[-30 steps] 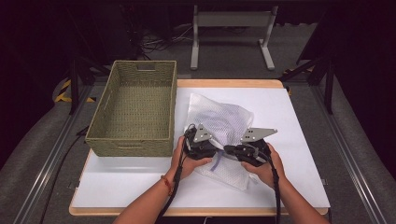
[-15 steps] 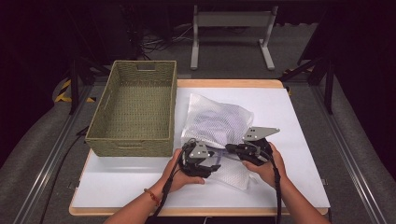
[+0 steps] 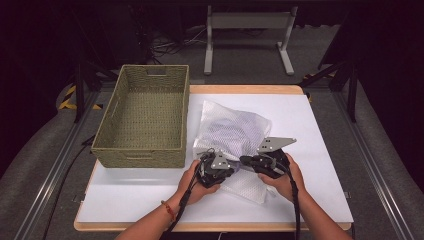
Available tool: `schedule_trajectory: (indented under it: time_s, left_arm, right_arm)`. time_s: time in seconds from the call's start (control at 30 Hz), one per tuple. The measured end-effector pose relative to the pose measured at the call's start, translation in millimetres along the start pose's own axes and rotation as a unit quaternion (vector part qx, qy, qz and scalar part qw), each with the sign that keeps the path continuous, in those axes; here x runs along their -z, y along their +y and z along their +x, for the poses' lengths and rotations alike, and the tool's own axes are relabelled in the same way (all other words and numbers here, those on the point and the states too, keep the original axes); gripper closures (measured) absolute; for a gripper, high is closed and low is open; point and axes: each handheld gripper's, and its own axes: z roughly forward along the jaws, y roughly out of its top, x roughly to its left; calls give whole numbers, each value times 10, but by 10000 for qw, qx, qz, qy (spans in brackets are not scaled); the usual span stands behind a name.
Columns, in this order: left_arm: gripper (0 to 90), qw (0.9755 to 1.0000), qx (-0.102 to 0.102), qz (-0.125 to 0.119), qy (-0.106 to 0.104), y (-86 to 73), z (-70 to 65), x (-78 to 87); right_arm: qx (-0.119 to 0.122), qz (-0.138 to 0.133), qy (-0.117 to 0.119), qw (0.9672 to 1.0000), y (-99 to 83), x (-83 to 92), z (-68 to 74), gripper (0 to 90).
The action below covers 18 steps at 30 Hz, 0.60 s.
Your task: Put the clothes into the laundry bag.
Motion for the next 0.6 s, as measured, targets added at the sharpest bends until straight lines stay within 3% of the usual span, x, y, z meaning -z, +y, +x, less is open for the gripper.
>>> schedule_trajectory:
  time_s: [0.07,0.17,0.3,0.4,0.43,0.5,0.6]
  left_arm:
    - [896,9999,-54,-82,99,37,6,13]
    - [898,9985,-121,-277,465,93,23,22]
    - [898,9937,-96,-519,991,153,91,-61]
    - [898,9897,-149,-593,1292,184,146,-173]
    - [898,9895,-170,-582,1313,186,171,-199]
    - [897,9875,125,-636,1437,162,275,-257]
    - [895,9859,313,-527,1556,126,372,-266]
  right_arm:
    - [2,-14,-12,10000,5,3,0,891]
    - [-21,-36,-37,10000,8,7,-3,891]
    - [-53,-83,-76,9999,11,19,-10,891]
    - [-110,-119,-70,9998,14,32,-24,891]
    - [-114,-116,-78,9998,12,37,-26,891]
    - [-133,-96,-82,9998,6,43,-32,891]
    - [-171,-32,-46,9998,-9,41,-49,891]
